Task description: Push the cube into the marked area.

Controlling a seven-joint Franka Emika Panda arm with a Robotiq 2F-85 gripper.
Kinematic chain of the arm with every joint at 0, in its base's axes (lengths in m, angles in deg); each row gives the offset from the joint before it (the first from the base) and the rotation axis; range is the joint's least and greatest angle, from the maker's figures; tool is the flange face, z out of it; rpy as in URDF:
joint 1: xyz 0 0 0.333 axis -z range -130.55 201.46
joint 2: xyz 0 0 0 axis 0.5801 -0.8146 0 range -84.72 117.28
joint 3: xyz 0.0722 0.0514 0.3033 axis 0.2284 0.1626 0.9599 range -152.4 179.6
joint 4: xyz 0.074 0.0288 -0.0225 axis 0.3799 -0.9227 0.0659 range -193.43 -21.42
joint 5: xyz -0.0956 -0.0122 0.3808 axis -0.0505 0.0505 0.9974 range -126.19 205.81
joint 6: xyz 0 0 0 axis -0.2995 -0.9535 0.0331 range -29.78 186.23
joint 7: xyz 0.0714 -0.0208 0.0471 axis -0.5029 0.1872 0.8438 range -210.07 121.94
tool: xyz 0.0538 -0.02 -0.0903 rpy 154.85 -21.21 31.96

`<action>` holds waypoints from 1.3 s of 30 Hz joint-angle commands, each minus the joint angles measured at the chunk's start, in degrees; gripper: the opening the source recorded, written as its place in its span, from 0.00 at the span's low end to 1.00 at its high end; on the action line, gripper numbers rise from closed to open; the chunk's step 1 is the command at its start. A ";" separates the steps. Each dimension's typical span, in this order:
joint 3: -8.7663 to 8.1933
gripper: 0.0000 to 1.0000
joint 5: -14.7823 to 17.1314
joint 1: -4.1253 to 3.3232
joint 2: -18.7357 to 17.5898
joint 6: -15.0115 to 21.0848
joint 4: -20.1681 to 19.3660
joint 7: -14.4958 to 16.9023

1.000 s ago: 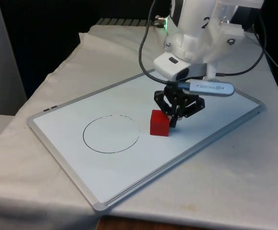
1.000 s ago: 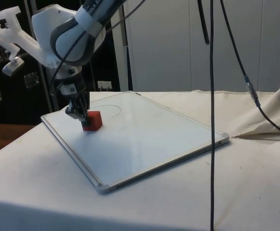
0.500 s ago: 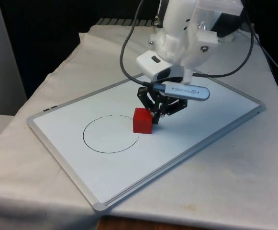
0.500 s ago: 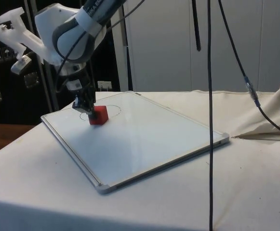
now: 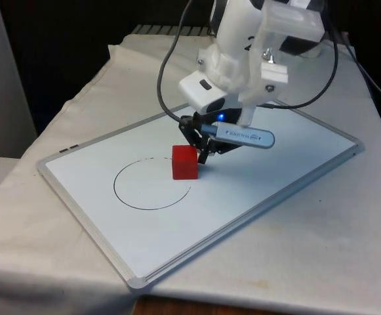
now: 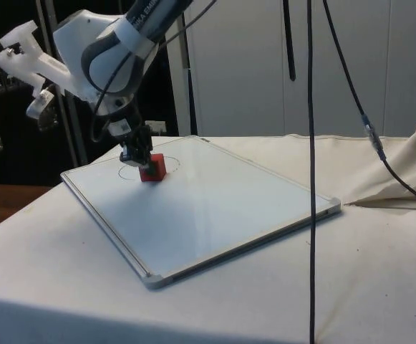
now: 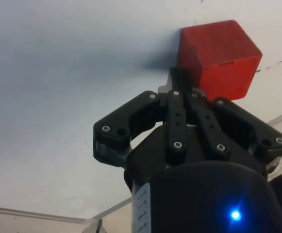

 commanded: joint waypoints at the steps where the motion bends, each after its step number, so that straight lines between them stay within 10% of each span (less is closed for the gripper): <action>1: 0.00 0.00 -0.29 -0.06 0.00 -0.34 -0.11 0.00; 39: -4.01 0.00 -3.32 0.80 -5.16 -6.42 8.77 0.34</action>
